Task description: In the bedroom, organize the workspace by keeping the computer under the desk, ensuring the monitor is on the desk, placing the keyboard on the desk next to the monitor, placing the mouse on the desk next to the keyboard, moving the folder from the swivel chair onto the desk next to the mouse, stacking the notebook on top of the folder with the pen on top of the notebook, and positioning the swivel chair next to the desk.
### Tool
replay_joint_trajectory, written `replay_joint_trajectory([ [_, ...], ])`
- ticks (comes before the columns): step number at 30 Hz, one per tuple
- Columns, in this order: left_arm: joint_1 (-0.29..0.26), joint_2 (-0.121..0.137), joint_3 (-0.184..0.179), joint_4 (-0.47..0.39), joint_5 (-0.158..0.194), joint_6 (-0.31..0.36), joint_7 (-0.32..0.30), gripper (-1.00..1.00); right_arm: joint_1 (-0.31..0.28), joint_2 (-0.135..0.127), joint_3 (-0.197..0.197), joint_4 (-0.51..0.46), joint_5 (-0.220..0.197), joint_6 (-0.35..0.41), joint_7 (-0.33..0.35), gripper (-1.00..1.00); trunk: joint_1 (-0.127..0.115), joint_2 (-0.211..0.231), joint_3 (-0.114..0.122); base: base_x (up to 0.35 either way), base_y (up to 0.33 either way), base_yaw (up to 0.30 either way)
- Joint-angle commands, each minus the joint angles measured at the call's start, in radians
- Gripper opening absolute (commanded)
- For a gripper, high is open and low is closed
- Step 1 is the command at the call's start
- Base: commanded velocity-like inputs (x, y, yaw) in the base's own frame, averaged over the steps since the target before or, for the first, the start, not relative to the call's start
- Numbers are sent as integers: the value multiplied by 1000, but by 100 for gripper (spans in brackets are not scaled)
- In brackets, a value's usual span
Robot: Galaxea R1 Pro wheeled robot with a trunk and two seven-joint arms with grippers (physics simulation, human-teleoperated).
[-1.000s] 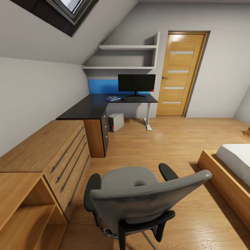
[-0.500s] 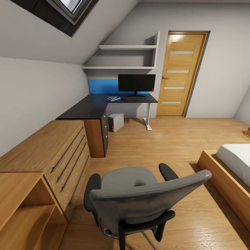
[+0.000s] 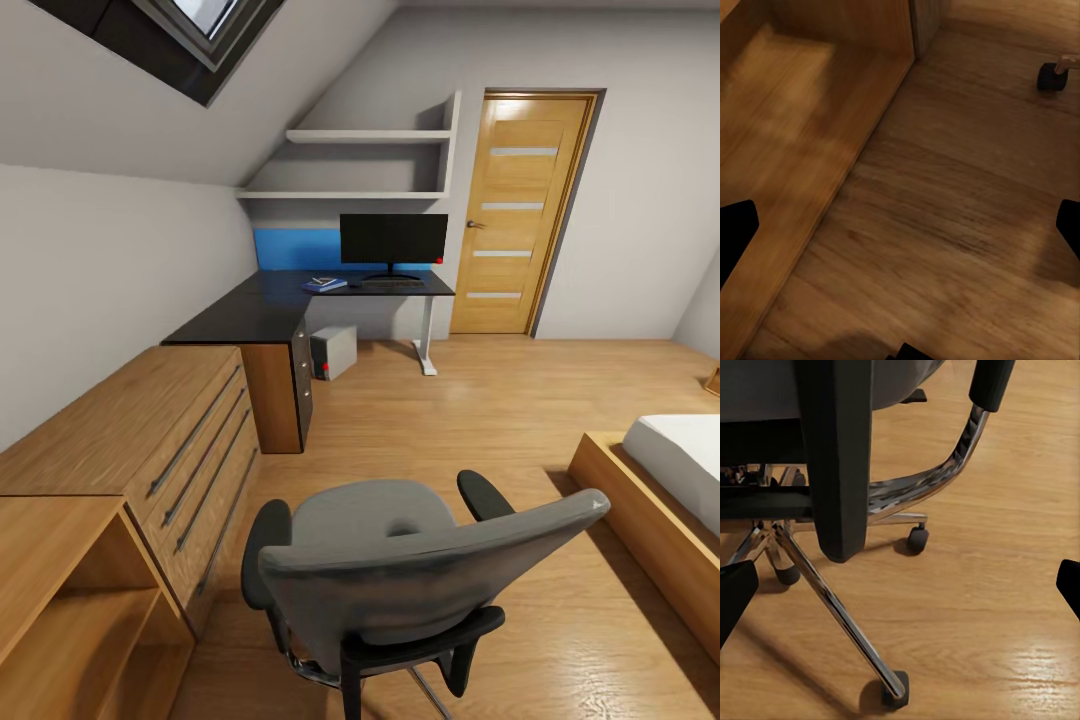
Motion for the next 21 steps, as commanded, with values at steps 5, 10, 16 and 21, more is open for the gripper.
replay_joint_trajectory([
  [5, 0, 0, -9, 0, 2, -1, 8, 100, -1, -1, 1, 1, 10, -4, -10, 100, 0, 0, -1, 0, 0, 0],
  [10, 0, -1, -10, 0, 2, 2, 5, 100, -1, -2, 1, 1, 10, -7, -10, 100, 0, 0, -1, 0, 0, 0],
  [16, 0, 0, -10, -17, 2, 5, 4, 100, -1, -2, 1, 1, 10, -8, -9, 100, 0, 0, -1, 0, 0, 0],
  [21, 0, -1, -10, -66, 2, 7, 3, 100, -1, 0, 1, 1, 10, -7, -10, 100, 0, 0, -1, 0, 0, 0],
])
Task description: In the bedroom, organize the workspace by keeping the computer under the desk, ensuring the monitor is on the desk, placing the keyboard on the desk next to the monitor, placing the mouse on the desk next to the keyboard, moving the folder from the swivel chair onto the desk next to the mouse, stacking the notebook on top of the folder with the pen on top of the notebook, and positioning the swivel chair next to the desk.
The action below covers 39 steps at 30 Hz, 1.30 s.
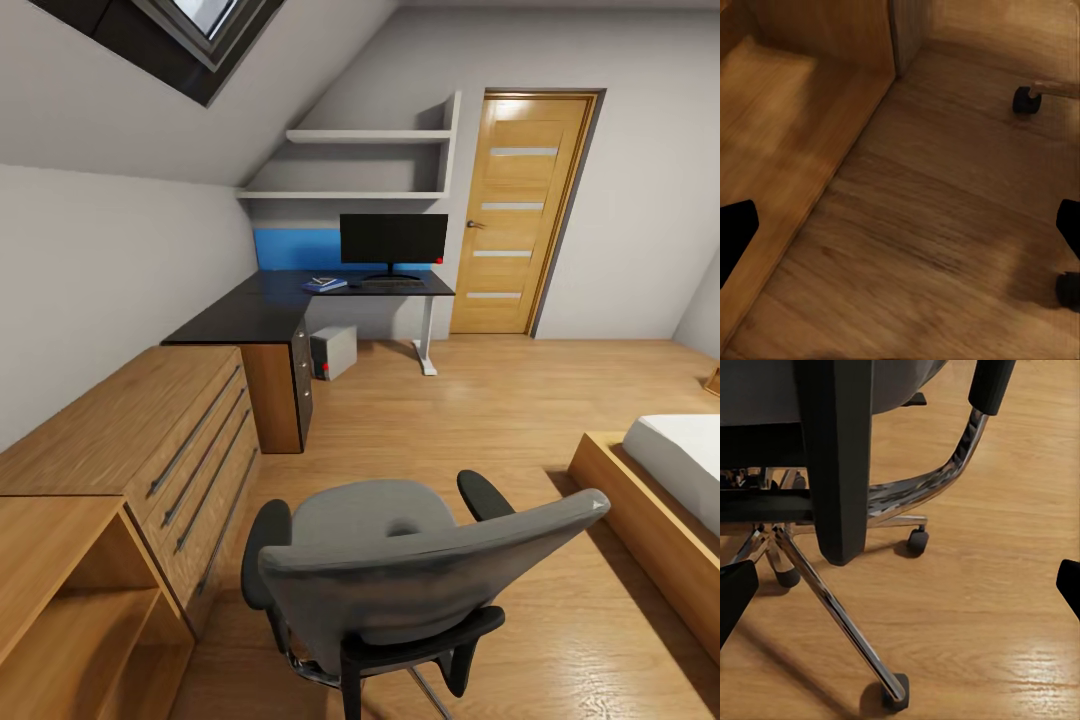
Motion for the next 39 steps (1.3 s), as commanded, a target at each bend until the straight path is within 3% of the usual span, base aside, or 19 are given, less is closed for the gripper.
replay_joint_trajectory([
  [1, -1, 0, -8, -10, 2, -1, 9, 100, -1, 0, 1, 0, 10, 0, -11, 100, 0, 0, -1, 0, 0, 0],
  [13, -1, -4, -9, -151, -2, 37, 10, 100, -1, 9, 0, -96, 6, 8, -16, 100, 0, 0, -1, 0, 0, 0],
  [17, -1, -2, -9, -206, -10, 104, 11, 100, -1, 9, -1, -117, 6, 8, -17, 100, 0, 0, -1, 0, 0, 0],
  [22, -1, 1, -9, -299, -16, 235, 12, 100, -1, 10, -2, -129, 6, 9, -17, 100, 0, 0, -1, 0, 0, 0],
  [28, -1, 1, -8, -364, -19, 307, 12, 100, -1, 10, -2, -155, 5, 9, -17, 100, 0, 0, -1, 0, 0, 0],
  [39, -1, 2, -9, -385, -21, 322, 10, 100, -1, 9, -2, -172, 5, 9, -16, 100, 0, 0, -1, 7, 0, 0],
])
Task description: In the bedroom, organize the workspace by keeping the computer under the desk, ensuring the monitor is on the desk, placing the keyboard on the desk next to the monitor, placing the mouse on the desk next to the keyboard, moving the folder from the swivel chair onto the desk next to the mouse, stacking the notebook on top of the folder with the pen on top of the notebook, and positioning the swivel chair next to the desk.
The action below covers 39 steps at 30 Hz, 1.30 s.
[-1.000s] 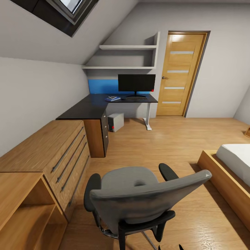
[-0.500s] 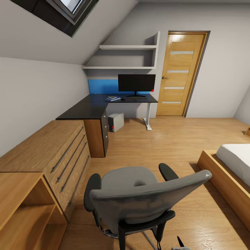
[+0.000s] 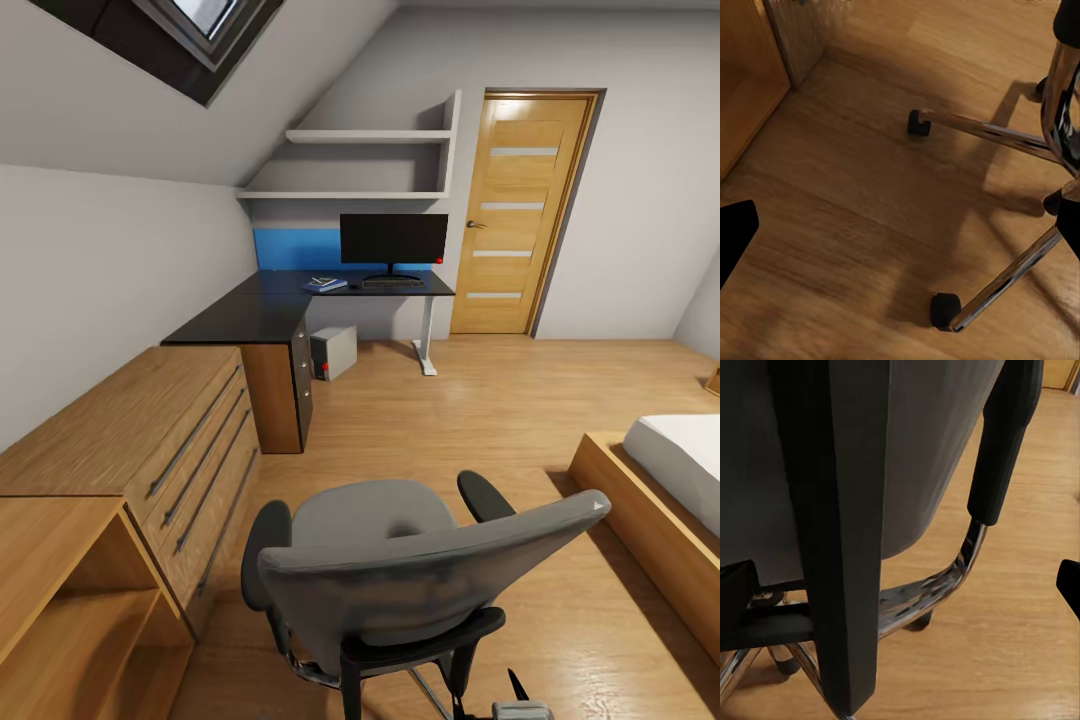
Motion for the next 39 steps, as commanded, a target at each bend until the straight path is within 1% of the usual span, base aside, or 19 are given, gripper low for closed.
replay_joint_trajectory([
  [1, -1, 1, -8, -1, 6, -4, 8, 100, -1, 0, 1, 2, 10, -1, -10, 100, 0, 0, -1, 158, 0, 0],
  [23, -1, 2, -7, -2, 6, -9, 9, 100, -1, -3, -1, 16, 12, -1, -9, 100, 0, 0, -1, 310, 0, 0],
  [26, -1, 2, -8, -2, 5, -10, 10, 100, -1, -5, -1, 32, 12, -1, -7, 100, 0, 0, -1, 321, 0, 0],
  [28, -1, 2, -8, -1, -1, -10, 10, 100, -1, -6, -2, 33, 12, -1, -7, 100, 0, 0, -1, 321, -19, 0],
  [29, -1, 2, -8, -1, -12, -10, 10, 100, -1, -6, -2, 35, 12, -1, -7, 100, 0, 0, -1, 321, -42, 0],
  [30, -1, 1, -7, 3, -68, -12, 12, 100, -1, -7, -2, 36, 12, -1, -6, 100, 0, 0, -1, 321, -68, 0],
  [33, -1, 2, -7, 4, -84, -12, 11, 100, -1, -8, -2, 37, 12, -1, -6, 100, 0, 0, -1, 321, -71, 0],
  [39, -1, 2, -7, 4, -85, -12, 11, 100, -1, -8, -2, 37, 12, -1, -6, 100, 0, 0, -1, 321, -73, 0],
])
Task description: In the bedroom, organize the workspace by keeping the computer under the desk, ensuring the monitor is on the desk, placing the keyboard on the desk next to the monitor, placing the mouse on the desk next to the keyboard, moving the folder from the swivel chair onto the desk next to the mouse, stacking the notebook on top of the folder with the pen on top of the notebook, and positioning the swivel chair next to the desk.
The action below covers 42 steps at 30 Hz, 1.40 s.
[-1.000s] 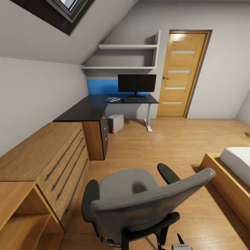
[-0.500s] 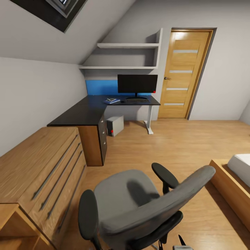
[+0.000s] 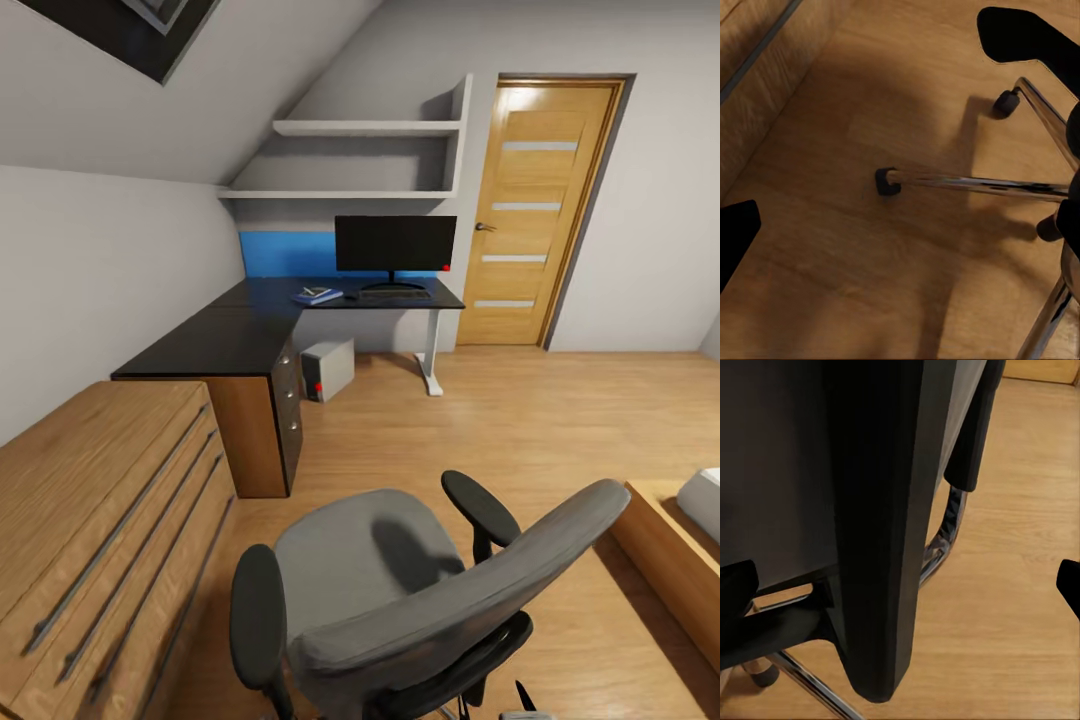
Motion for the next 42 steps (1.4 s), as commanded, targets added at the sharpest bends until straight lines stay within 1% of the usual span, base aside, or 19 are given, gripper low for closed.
replay_joint_trajectory([
  [1, -2, 5, -14, -1, -10, -1, 2, 100, -1, 0, 9, 0, 22, 1, -9, 100, 0, 0, -1, 321, -73, 0],
  [5, -2, 7, -14, -1, -9, -1, 1, 100, -1, 0, 9, 0, 22, 1, -9, 100, 0, 0, -1, 224, -42, 0],
  [9, -2, 8, -14, 0, -8, -1, 0, 100, -1, 0, 9, 0, 24, 2, -7, 100, 0, 0, -1, -16, -7, 0],
  [16, -2, 19, -14, 0, -7, 0, -4, 100, -1, 0, 9, 2, 24, 2, -7, 100, 0, 0, -1, -274, -1, 0],
  [25, -2, 20, -14, 0, -7, 0, -4, 100, -1, -1, 9, 2, 24, 2, -7, 100, 0, 0, -1, -299, 0, 0],
  [31, -2, 21, -13, 0, -6, -1, 2, 100, -1, 0, 9, 5, 24, 2, -8, 100, 0, 0, -1, -95, 0, 0],
  [32, -2, 21, -13, 1, -4, -1, 5, 100, -1, 0, 9, 19, 24, 5, -6, 100, 0, 0, -1, -22, 0, 0],
  [36, -2, 21, -10, 1, -3, 0, 6, 100, -1, 3, 11, 46, 24, 8, -3, 100, 16, -28, -13, -10, 0, 0],
  [42, -2, 21, -4, 1, 0, 3, 6, 100, -1, 4, 13, 53, 24, 10, -3, 100, 39, -70, -32, -1, 0, 0],
])
